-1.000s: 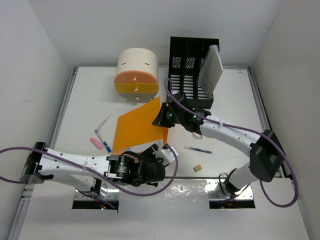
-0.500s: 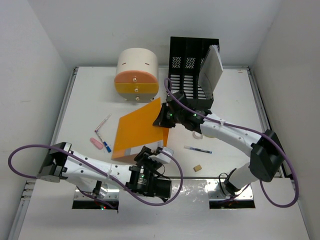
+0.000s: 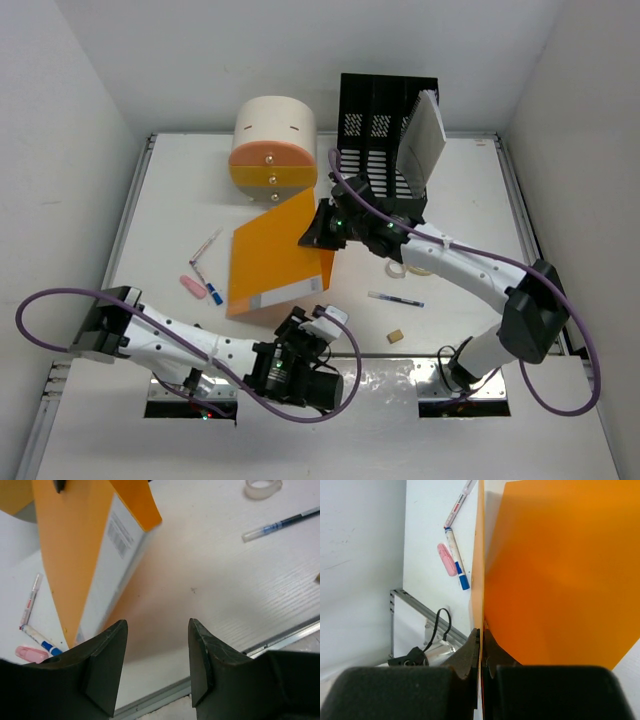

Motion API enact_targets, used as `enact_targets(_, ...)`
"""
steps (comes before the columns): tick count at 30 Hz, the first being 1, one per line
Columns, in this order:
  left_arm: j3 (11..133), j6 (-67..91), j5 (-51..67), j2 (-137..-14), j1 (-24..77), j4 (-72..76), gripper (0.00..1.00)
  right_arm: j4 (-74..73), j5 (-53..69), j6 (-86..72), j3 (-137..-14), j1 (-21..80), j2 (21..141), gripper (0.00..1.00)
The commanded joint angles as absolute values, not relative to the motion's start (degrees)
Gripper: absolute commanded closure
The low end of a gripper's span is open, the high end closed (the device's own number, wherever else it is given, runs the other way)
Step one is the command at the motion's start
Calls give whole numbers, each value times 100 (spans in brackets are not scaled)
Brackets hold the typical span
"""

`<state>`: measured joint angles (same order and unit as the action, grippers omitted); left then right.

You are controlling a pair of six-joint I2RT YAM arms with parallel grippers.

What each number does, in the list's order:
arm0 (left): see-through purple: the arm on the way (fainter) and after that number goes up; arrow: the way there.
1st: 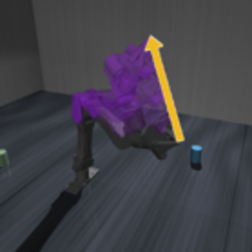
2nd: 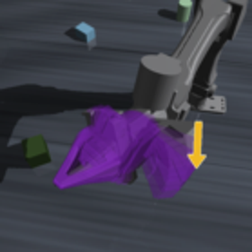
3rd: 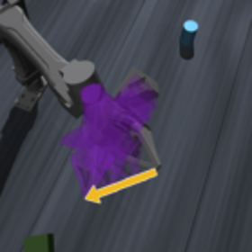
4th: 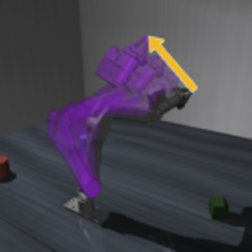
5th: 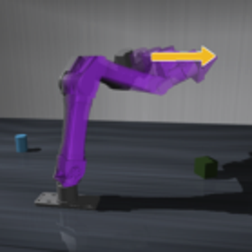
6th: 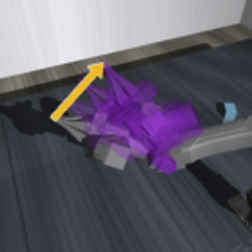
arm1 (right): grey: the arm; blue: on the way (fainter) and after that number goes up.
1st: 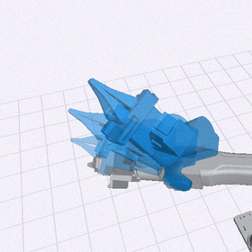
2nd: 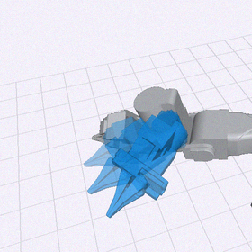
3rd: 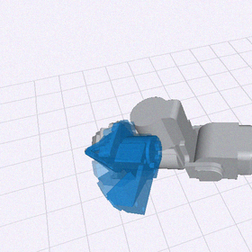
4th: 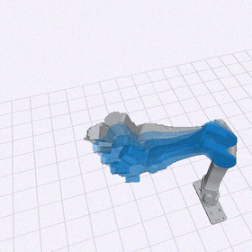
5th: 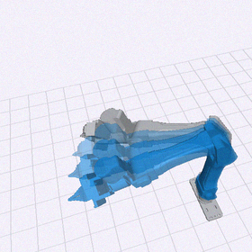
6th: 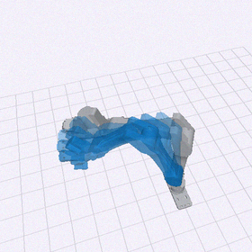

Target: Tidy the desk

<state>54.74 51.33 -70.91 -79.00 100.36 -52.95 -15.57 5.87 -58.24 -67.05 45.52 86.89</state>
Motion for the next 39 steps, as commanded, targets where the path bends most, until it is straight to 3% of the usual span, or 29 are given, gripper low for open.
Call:
enact_targets(1, 5239, 4571, -6785, -7629, 10125, -4605, 55, -1407, 668, -5801, -7014, 4535, 8692, 100)
enact_targets(4, 5194, 5025, -7258, -7760, 10125, -5017, 55, -1310, 686, -5897, -6926, 4526, 8596, 100)
enact_targets(8, 5309, 6746, -8171, -8006, 10064, -6317, 54, -1222, 747, -6055, -6698, 4526, 8412, 100)
enact_targets(11, 5300, 7013, -8533, -8208, 9932, -6390, 54, -1134, 861, -6222, -6522, 4526, 8280, 100)
enact_targets(14, 5361, 7336, -8770, -8567, 9774, -6564, 55, -1081, 914, -6328, -6451, 4535, 8174, 100)
enact_targets(17, 5537, 8633, -8868, -9164, 9651, -7545, 57, -1125, 949, -6389, -6399, 4535, 8016, 100)
enact_targets(22, 5634, 8718, -8886, -9869, 9606, -7550, 58, -1169, 1090, -6460, -6328, 4535, 7814, 100)
enact_targets(25, 5634, 8806, -8894, -9967, 9589, -7541, 73, -1248, 1099, -6451, -6328, 4526, 7709, 100)
enact_targets(26, 5642, 8824, -8912, -9975, 9589, -7550, 91, -1335, 1055, -6425, -6311, 4535, 7691, 100)
enact_targets(27, 5677, 8798, -8921, -9976, 9580, -7541, 98, -1371, 1037, -6407, -6302, 4535, 7656, 100)
enact_targets(31, 5800, 8605, -8965, -9984, 9598, -7541, 100, -1765, 888, -6232, -6328, 4526, 7585, 99)
enact_targets(36, 5941, 8411, -8956, -9967, 9589, -7550, 100, -2512, 116, -5608, -6617, 4535, 7506, 33)
enact_targets(39, 5959, 8350, -8930, -9958, 9589, -7550, 100, -3145, -690, -5318, -6829, 4535, 7357, 20)
